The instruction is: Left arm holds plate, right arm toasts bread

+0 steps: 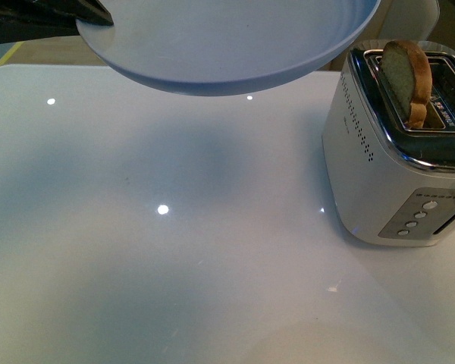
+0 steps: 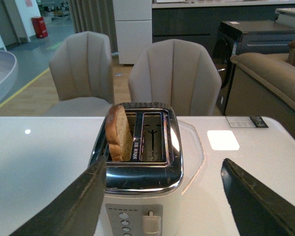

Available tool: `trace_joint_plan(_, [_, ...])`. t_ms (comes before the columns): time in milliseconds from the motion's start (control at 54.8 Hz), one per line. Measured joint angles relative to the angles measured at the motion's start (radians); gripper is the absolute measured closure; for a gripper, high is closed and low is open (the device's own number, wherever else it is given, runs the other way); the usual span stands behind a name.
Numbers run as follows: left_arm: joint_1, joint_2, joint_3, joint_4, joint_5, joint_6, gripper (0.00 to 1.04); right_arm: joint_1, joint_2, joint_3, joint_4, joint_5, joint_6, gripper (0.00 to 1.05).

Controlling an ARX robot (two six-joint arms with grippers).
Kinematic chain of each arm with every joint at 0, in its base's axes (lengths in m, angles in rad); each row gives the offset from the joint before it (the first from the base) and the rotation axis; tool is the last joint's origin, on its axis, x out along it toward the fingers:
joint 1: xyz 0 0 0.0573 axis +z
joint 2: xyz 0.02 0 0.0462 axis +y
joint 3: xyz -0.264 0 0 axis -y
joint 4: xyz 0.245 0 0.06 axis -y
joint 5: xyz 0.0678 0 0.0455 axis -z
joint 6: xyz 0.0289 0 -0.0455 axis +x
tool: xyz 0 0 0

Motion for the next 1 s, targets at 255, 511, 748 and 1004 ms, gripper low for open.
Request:
trace_joint_plan(255, [0.001, -0.001, 0.000, 0.000, 0.000, 0.000, 1.02, 0.000, 0.000, 0.000, 0.000, 0.000, 0.000, 0.09])
trace_joint_plan(511, [0.004, -0.003, 0.000, 0.000, 0.001, 0.002, 1.02, 0.000, 0.000, 0.000, 0.000, 0.000, 0.000, 0.09])
trace_joint_plan(748, [0.040, -0.003, -0.002, -0.010, 0.020, 0.046, 1.02, 0.000, 0.000, 0.000, 0.000, 0.000, 0.000, 0.09])
trace_joint_plan(1004, [0.198, 0.024, -0.050, 0.003, 0.089, 0.147, 1.02, 0.000, 0.000, 0.000, 0.000, 0.000, 0.000, 0.09])
